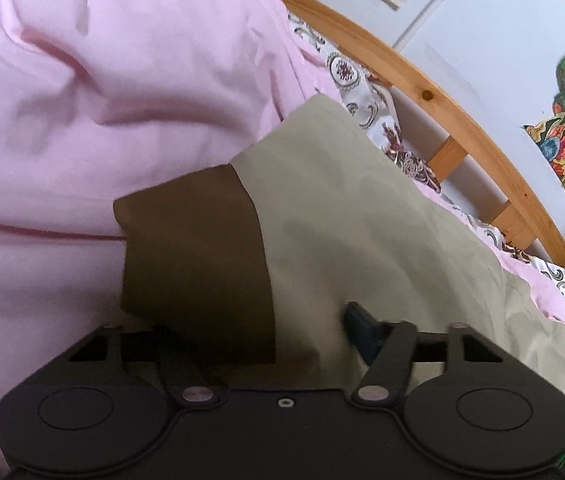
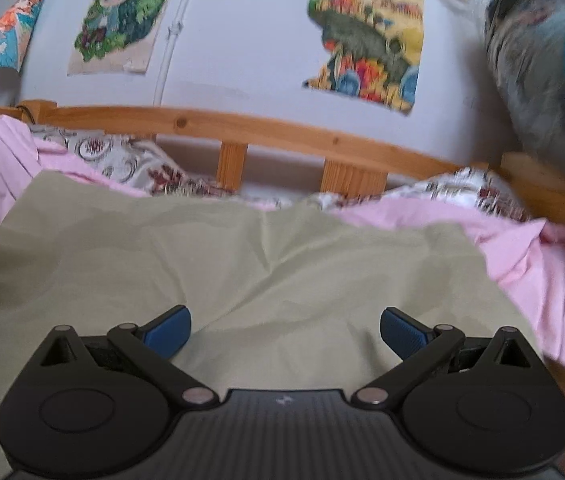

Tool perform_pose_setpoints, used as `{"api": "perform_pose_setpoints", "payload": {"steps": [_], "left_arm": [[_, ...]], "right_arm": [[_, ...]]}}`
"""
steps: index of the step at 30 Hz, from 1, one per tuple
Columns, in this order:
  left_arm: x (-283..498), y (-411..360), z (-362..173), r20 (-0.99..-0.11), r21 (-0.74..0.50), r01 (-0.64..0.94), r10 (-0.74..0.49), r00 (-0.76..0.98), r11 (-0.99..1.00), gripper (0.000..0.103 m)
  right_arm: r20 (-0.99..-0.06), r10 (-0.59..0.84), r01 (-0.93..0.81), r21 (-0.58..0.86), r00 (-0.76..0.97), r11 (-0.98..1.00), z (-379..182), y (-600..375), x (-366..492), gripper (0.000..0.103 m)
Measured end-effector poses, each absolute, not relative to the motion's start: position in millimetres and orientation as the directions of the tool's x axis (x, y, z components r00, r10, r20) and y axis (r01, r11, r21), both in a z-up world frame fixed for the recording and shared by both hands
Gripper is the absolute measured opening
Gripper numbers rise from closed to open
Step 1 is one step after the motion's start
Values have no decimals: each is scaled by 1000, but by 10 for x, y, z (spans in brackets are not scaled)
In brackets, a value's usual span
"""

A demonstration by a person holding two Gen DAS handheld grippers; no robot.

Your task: Fold large clothes

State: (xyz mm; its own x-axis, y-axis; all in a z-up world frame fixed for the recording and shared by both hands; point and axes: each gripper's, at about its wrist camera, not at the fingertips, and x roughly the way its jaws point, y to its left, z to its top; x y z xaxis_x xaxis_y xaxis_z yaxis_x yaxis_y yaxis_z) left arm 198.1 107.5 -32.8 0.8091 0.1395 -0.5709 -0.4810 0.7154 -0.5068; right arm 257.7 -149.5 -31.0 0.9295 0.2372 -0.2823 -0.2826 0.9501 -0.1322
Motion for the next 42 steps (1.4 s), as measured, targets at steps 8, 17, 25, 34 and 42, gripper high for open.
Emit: {"api": "perform_pose_setpoints", "payload": {"steps": [8, 17, 25, 34, 42], "left_arm": [[1903, 863, -26, -406, -502, -287, 71, 911, 816, 12], [2241, 226, 579, -199, -405, 190, -289, 937, 894, 11], [2820, -635, 729, -271, -299, 534, -607, 747, 791, 11], [3211, -1258, 559, -285, -285, 803, -846, 451, 524, 11], [3654, -1828, 124, -467, -365, 815, -846, 257, 450, 16]], "right_arm": [[-347, 230, -298, -156, 909, 942, -398, -1413, 2679, 103], [-351, 345, -357, 33, 870, 933, -316, -1826, 2800, 103], [-378, 387, -339, 188, 841, 922, -402, -2165, 2875, 100], [-469, 322, -377, -25, 822, 926, -71, -2802, 2283, 98], [-488, 72, -248, -305, 870, 919, 110, -3433, 1908, 98]]}}
